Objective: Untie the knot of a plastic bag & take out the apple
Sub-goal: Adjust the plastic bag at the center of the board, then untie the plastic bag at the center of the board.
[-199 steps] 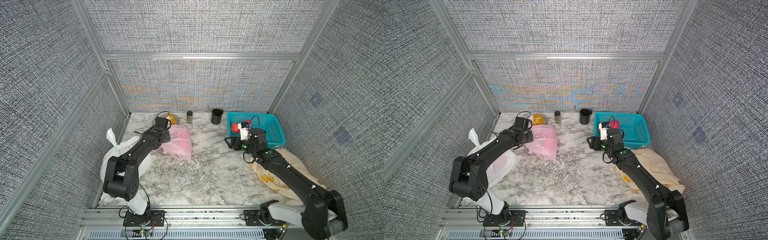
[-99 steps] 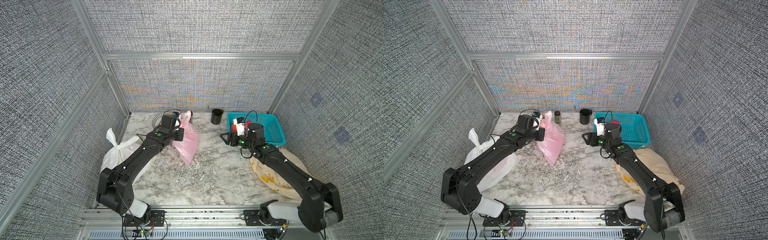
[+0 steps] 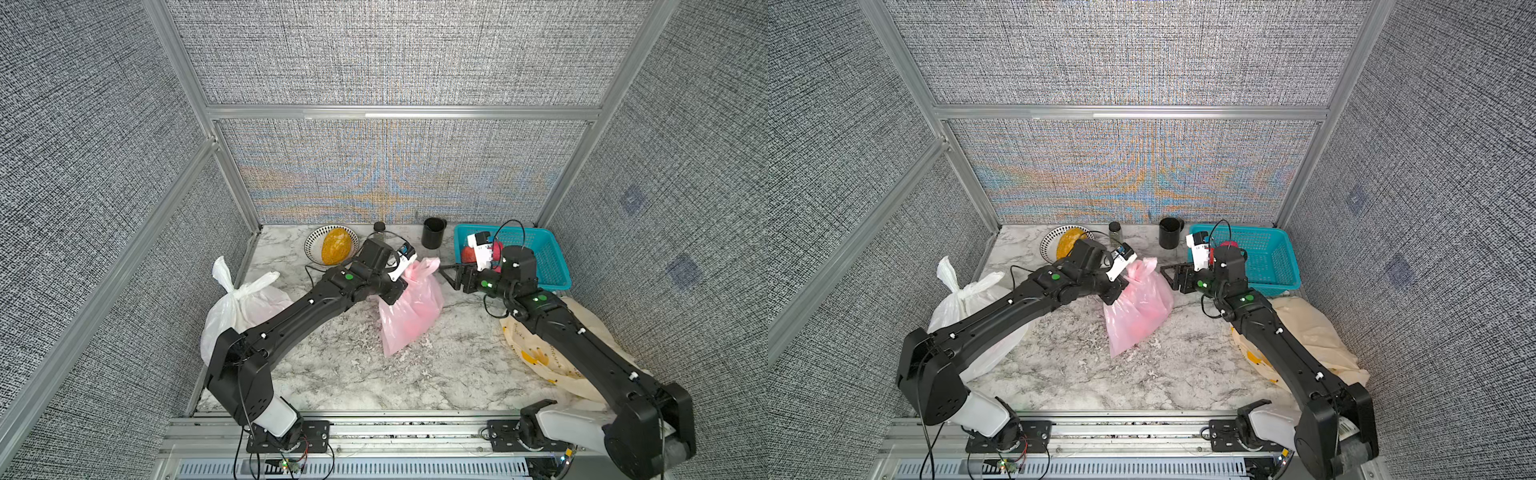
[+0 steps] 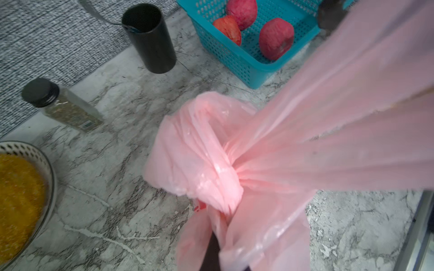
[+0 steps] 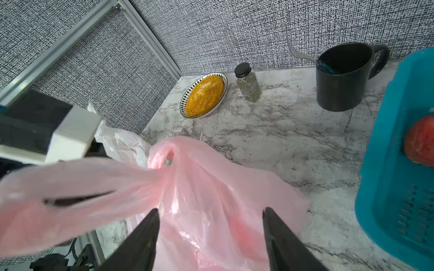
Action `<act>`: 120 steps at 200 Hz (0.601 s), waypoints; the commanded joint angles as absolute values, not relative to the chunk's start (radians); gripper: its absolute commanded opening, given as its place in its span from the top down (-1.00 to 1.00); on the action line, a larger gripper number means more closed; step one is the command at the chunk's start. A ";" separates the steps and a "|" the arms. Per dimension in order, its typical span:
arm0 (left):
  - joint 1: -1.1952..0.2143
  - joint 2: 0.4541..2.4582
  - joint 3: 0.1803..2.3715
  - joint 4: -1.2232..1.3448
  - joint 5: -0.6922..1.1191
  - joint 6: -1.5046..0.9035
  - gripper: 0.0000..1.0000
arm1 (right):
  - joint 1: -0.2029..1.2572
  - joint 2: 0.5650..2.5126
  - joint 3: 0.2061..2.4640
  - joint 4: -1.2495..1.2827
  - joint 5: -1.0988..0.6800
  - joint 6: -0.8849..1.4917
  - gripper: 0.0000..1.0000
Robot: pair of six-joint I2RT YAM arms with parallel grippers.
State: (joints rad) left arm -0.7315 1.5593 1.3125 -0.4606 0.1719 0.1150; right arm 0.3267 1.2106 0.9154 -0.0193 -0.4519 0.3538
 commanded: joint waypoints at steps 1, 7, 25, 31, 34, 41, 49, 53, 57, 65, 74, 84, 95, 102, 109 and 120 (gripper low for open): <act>-0.765 1.573 1.310 -0.500 0.198 0.225 1.00 | 0.328 1.213 0.898 0.005 -0.458 0.334 -0.39; -0.775 1.574 1.302 -0.495 0.199 0.244 1.00 | 0.327 1.223 0.900 0.003 -0.468 0.324 -0.39; -0.807 1.575 1.274 -0.475 0.198 0.302 1.00 | 0.327 1.262 0.913 -0.003 -0.509 0.286 -0.38; -0.816 1.572 1.264 -0.468 0.200 0.324 1.00 | 0.328 1.280 0.924 -0.015 -0.522 0.273 -0.37; -0.821 1.570 1.257 -0.462 0.199 0.337 1.00 | 0.328 1.288 0.929 -0.020 -0.533 0.266 -0.36; -0.833 1.562 1.243 -0.448 0.190 0.359 1.00 | 0.328 1.306 0.939 -0.024 -0.558 0.252 -0.36; -0.845 1.556 1.227 -0.434 0.176 0.379 1.00 | 0.329 1.322 0.943 -0.025 -0.582 0.238 -0.35; -0.849 1.553 1.222 -0.429 0.169 0.388 1.00 | 0.329 1.329 0.946 -0.027 -0.592 0.230 -0.34; -0.852 1.552 1.217 -0.425 0.163 0.394 1.00 | 0.330 1.338 0.950 -0.031 -0.603 0.222 -0.34; -0.856 1.549 1.215 -0.425 0.154 0.408 1.00 | 0.334 1.355 0.965 -0.049 -0.618 0.199 -0.33; -0.860 1.548 1.216 -0.426 0.144 0.421 1.00 | 0.341 1.369 0.982 -0.071 -0.621 0.173 -0.31; -0.865 1.548 1.221 -0.429 0.135 0.434 1.00 | 0.353 1.378 0.997 -0.089 -0.622 0.144 -0.32; -0.867 1.547 1.227 -0.432 0.125 0.444 1.00 | 0.367 1.387 1.017 -0.121 -0.629 0.108 -0.32; -0.868 1.545 1.230 -0.433 0.117 0.450 1.00 | 0.378 1.398 1.034 -0.154 -0.628 0.084 -0.31; -0.868 1.543 1.233 -0.431 0.115 0.455 1.00 | 0.385 1.409 1.048 -0.189 -0.626 0.063 -0.32; -0.870 1.539 1.235 -0.428 0.109 0.463 0.99 | 0.398 1.422 1.058 -0.231 -0.627 0.033 -0.31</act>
